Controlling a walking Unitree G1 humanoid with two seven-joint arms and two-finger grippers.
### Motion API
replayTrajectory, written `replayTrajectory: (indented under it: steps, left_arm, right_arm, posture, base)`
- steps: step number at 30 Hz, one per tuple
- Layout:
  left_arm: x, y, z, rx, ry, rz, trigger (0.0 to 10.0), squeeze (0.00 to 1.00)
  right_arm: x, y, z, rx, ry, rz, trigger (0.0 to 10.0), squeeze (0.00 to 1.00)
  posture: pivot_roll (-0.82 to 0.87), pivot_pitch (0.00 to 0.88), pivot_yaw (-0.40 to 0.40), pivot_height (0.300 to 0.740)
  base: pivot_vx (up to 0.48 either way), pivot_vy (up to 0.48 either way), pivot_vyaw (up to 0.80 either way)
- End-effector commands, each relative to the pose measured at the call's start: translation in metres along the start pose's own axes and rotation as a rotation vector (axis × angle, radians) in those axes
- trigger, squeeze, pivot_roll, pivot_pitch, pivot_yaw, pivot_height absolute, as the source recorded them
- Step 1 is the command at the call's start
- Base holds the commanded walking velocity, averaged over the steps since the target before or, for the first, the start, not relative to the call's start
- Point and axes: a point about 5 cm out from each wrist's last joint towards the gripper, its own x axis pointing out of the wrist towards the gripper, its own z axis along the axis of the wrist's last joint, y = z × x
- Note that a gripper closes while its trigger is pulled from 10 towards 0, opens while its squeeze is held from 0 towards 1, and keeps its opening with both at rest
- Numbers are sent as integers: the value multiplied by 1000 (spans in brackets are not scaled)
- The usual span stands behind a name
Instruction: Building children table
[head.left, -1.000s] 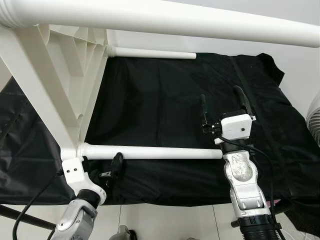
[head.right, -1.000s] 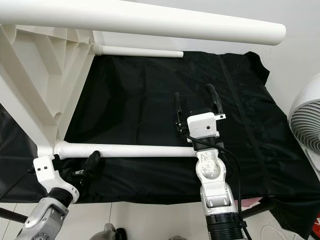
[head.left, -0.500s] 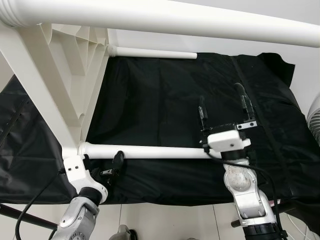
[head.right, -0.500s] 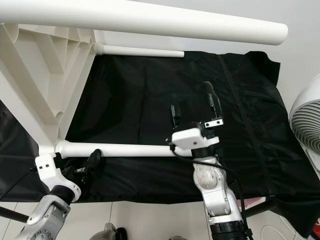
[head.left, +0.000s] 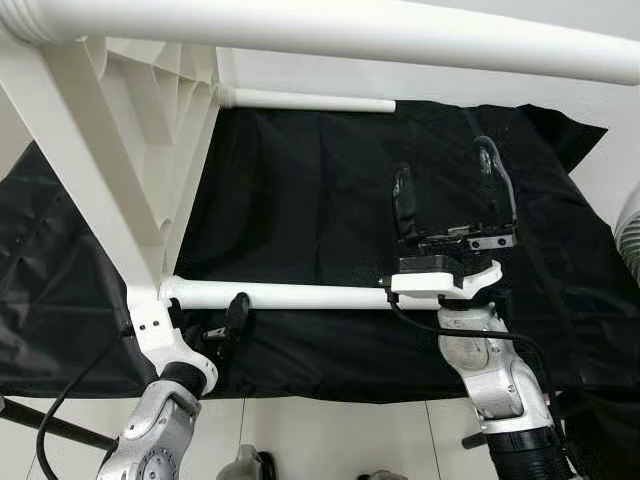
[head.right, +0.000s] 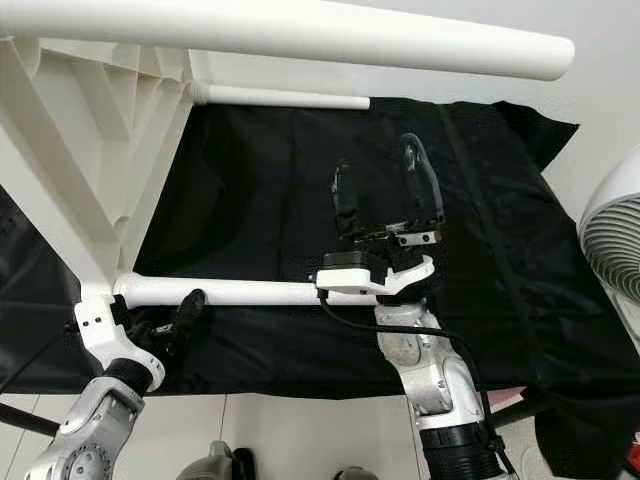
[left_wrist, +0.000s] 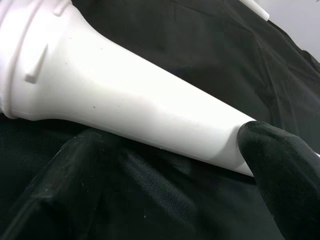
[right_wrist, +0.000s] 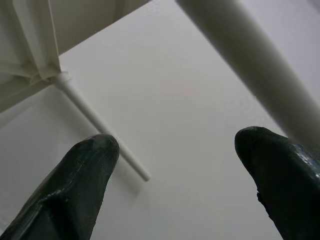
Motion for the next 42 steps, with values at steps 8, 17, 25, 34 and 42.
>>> replayTrajectory:
  steps: [8, 17, 25, 34, 42]
  left_arm:
    - [2, 0, -5, -1, 25, 15, 10000, 0]
    - [5, 0, -6, 0, 31, 15, 10000, 0]
    - [7, 0, -9, 4, 50, 9, 10000, 0]
    - [11, 0, -9, 2, 50, 8, 10000, 0]
    - [17, -2, -10, 2, 55, -13, 10000, 0]
  right_arm:
    - [11, 6, 1, -20, -55, -58, 10000, 0]
    - [14, 7, 4, -32, -69, -98, 10000, 0]
    - [14, 7, 4, -45, -72, -105, 10000, 0]
    - [14, 2, 11, -46, -87, -115, 10000, 0]
    - [17, -4, 15, -58, -109, -128, 10000, 0]
  posture:
    - [54, 162, 34, 740]
    - [51, 160, 43, 740]
    - [46, 156, 48, 740]
    - [28, 144, 56, 740]
    - [2, 144, 77, 740]
  base:
    - [0, 0, 0]
    - [0, 0, 0]
    - [0, 0, 0]
    - [0, 0, 0]
    - [0, 0, 0]
